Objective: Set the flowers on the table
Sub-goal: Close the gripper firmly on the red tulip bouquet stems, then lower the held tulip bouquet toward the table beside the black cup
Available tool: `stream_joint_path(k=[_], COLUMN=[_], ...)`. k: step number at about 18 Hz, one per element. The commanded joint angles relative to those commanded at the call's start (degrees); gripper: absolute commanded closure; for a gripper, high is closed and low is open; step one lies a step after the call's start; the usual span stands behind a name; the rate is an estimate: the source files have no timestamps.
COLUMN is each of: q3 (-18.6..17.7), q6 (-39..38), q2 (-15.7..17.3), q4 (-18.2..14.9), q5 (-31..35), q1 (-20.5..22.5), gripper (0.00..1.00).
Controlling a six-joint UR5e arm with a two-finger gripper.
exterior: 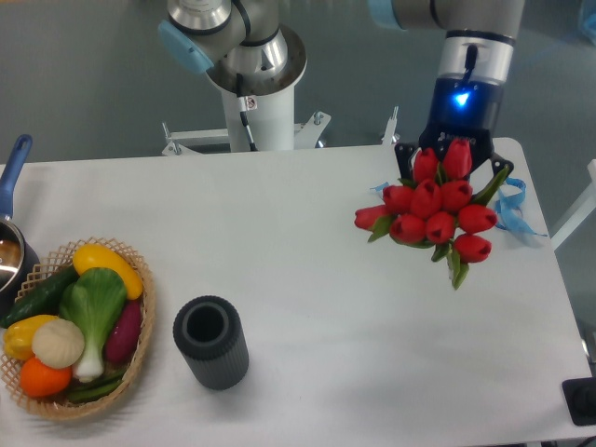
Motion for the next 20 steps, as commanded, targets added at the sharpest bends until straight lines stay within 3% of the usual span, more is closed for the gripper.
stream_joint_path(k=[8,13,16,20], q3=[-0.6,-0.9,-1.1,-0.7], q6=[8.2,11.5,11.4,10.7], q2=[-1.1,-5.5,-9.6,-14.7], q4=[-5.5,-8.7,-8.4,-8.0], q5=[19.8,35.7,44.0,45.8], q1=[-6.5,-12.1,-15.8,-18.0], gripper=[0.65,0.65,0.65,0.65])
